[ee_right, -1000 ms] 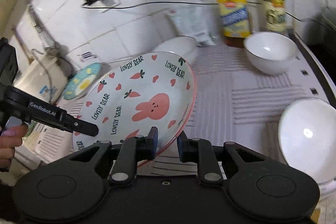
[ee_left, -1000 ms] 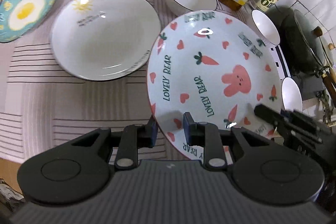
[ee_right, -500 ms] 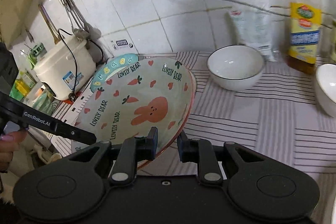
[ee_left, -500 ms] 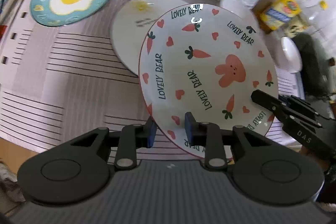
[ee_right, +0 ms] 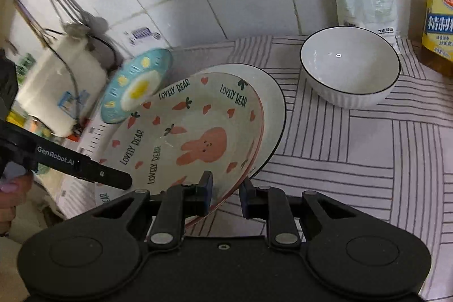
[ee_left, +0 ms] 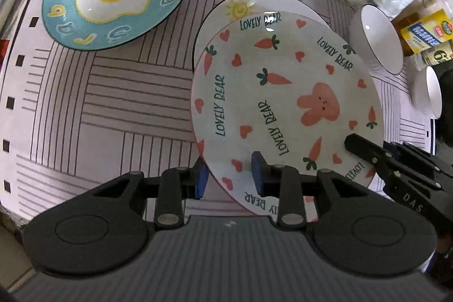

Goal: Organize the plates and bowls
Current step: 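Carry the bunny plate with both grippers and lower it onto the sun plate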

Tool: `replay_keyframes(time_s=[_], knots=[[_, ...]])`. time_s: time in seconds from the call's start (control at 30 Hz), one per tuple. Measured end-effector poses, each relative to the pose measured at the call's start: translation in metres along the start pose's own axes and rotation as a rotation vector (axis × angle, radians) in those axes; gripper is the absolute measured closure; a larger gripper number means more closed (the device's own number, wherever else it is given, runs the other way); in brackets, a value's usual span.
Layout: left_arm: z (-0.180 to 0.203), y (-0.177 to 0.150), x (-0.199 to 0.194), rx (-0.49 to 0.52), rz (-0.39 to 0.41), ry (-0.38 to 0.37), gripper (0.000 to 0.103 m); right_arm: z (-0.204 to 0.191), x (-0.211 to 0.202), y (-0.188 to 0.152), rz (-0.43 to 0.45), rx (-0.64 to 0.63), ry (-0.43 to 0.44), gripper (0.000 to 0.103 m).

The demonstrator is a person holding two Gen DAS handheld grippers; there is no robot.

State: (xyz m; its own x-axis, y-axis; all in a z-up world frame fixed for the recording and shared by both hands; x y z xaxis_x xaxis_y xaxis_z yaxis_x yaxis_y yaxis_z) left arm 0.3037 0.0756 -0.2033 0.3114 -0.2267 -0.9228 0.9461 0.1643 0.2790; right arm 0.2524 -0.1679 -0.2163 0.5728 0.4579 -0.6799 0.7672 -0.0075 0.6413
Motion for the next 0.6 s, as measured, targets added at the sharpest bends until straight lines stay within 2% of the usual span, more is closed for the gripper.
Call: replay_keyframes(time_s=[0.23,0.43,0.6], knots=[[0.001,0.015,0.021,0.006,-0.072,-0.020,0.072,-0.009,0.014,0.006,-0.029,-0.082,-0.116,0.077],[0.000,0.023,0.026,0.020,-0.084,-0.024,0.071,-0.012,0.022,0.011,-0.013,-0.087,-0.171,0.075],[0.002,0.019,0.032,0.042,-0.098,-0.050,0.072,-0.019,0.030,0.006,-0.011,-0.129,-0.284,0.069]])
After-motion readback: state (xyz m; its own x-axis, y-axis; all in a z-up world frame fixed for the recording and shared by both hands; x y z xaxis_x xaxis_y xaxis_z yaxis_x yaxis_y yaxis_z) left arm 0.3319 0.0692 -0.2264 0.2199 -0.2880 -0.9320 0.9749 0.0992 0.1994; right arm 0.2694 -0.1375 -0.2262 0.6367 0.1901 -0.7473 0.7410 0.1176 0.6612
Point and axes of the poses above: each gripper's, at about its wrist camera, not at the fingertips, and x roughly the way its jaws point, z to its right, y to its top, the point moved 3 cm from there along x, roughly the way its jaws point, and after that the axes turned 9 degrees about z, right-handed, at the moved point
